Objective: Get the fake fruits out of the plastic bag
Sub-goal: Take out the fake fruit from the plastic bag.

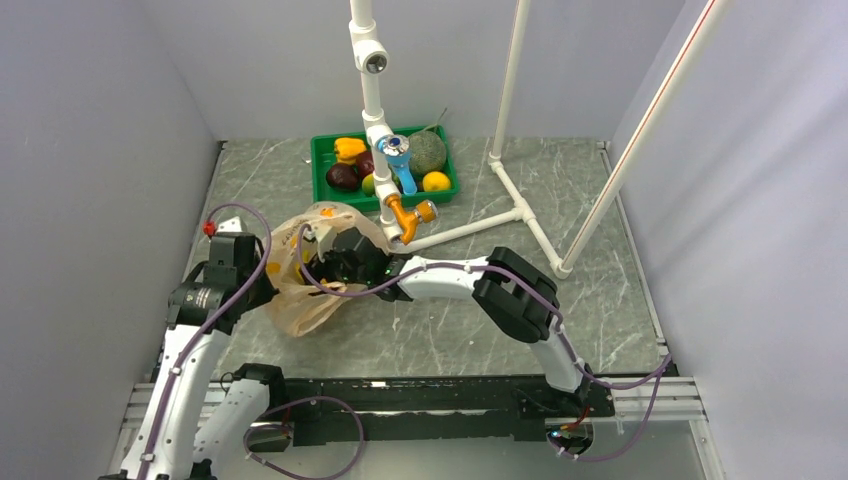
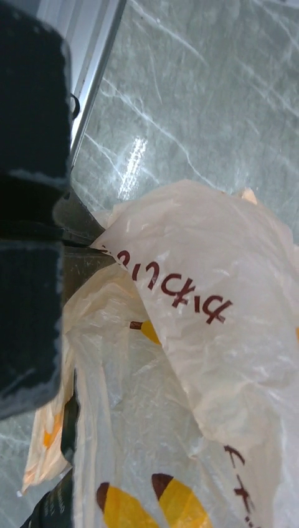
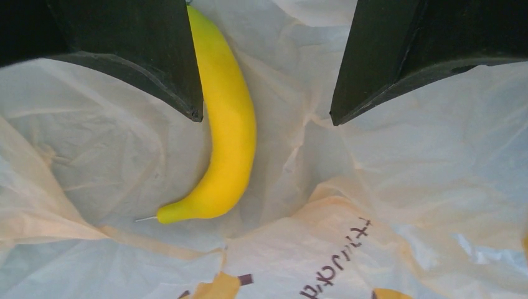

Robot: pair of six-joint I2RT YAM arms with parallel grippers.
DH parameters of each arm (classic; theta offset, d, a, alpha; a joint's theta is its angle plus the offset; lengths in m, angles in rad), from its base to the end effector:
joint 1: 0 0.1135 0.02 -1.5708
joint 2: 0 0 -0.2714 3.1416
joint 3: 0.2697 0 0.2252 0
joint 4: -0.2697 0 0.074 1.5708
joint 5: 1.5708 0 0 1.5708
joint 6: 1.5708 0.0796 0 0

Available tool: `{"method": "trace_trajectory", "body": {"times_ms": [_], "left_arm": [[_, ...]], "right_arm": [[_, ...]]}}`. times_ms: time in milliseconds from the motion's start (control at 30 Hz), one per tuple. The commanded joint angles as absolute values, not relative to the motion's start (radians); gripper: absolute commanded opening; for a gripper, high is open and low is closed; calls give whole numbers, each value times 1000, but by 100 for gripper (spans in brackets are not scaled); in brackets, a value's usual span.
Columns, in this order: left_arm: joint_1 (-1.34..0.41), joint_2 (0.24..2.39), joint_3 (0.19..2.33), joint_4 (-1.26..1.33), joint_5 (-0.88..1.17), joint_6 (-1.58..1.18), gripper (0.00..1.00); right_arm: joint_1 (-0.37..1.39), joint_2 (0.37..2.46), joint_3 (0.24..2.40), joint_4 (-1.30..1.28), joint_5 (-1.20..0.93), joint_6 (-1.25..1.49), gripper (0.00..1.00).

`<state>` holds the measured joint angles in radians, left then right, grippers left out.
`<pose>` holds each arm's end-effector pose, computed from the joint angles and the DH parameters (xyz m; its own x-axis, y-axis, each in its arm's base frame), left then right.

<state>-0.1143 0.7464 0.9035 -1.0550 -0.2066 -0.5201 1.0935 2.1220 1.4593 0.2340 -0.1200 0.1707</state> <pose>0.1215 0.0025 0.2722 -0.6665 -0.4131 -0.6206 -0.3994 0.9008 -0.1705 0.2255 0.4568 0.1948 -0.3465 -0.3028 -0.8878 -0.8859 0.4169 0.2035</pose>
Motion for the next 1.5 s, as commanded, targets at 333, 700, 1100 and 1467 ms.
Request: {"method": "trace_trajectory", "body": {"times_ms": [333, 700, 1100, 1467], "left_arm": [[-108, 627, 871, -1117, -197, -612, 0], [-109, 642, 854, -1104, -149, -595, 0], [-109, 615, 854, -1114, -165, -600, 0], [-109, 619, 856, -1114, -170, -599, 0]], "right_arm": [[1106, 2184, 1543, 240, -73, 18, 69], [1147, 2169, 1539, 358, 214, 103, 70], [1144, 2360, 1713, 289, 186, 9, 70], [1128, 2467, 1748, 238, 84, -81, 60]]}}
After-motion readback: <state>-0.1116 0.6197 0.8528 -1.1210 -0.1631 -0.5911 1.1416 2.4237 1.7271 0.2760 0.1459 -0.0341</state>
